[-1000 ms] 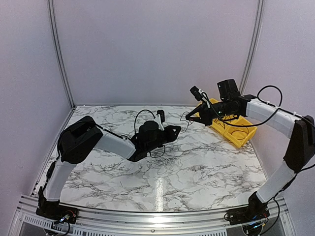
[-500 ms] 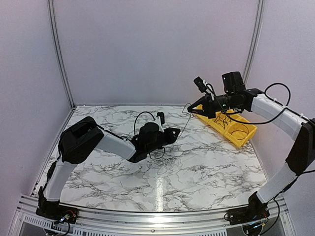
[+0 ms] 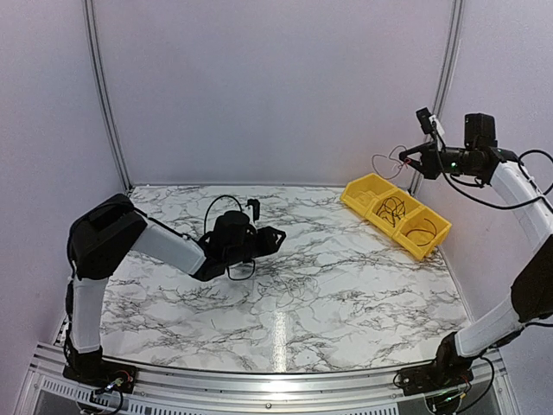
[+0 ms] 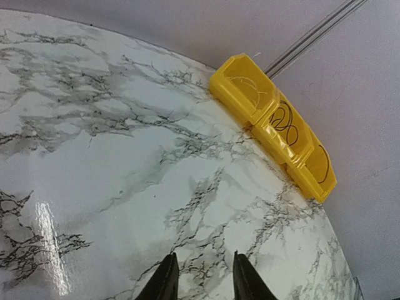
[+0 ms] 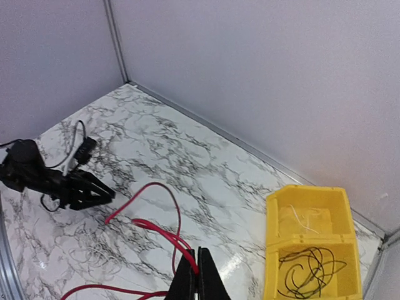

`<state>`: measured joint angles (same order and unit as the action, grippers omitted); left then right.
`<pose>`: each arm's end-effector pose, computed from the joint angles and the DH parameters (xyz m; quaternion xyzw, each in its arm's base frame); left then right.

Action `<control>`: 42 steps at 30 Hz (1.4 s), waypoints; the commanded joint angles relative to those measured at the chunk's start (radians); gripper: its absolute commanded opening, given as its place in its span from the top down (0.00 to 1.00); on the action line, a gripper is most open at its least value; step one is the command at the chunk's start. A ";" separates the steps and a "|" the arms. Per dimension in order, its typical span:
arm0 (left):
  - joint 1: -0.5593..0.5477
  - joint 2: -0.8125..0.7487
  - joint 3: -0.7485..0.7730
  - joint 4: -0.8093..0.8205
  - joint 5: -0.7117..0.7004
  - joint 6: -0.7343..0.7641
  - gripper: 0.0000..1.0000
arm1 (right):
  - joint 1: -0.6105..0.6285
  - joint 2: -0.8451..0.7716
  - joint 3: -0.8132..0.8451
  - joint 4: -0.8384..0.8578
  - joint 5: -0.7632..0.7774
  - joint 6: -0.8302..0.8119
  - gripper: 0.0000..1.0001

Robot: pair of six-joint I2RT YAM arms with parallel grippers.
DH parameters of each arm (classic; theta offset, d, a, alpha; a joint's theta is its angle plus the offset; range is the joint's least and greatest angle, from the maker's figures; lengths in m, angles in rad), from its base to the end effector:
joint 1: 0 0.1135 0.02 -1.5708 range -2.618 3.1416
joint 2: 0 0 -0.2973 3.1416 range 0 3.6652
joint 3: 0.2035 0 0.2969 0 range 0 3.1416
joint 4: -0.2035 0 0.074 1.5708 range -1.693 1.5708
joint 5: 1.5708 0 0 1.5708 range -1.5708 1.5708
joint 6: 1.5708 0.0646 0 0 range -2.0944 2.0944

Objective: Untangle the cables

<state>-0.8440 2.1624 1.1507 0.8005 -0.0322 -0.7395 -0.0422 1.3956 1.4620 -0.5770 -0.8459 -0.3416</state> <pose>0.3513 -0.3920 0.1166 0.0305 0.7771 -0.4385 0.4505 0.3580 0.0333 0.4283 -0.3225 0.7470 0.2597 0.5201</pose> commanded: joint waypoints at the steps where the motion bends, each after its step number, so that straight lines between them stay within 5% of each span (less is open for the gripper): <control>1: 0.008 -0.221 -0.015 -0.165 0.012 0.093 0.64 | -0.115 0.024 -0.029 -0.070 0.144 -0.039 1.00; 8: 0.015 -0.425 0.069 -0.558 0.052 0.195 0.52 | -0.223 0.081 -0.086 -0.098 0.360 -0.106 1.00; 14: 0.021 -0.422 0.219 -0.886 0.004 0.395 0.48 | -0.235 0.177 -0.109 -0.112 0.546 -0.147 1.00; 42: 0.046 -0.508 0.061 -0.832 0.009 0.393 0.47 | -0.234 0.622 0.097 -0.026 0.865 -0.071 1.00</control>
<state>-0.7986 1.6726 1.2205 -0.0322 -0.0391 -0.3397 -0.2733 1.9789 1.4975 -0.6338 -0.0364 -0.4351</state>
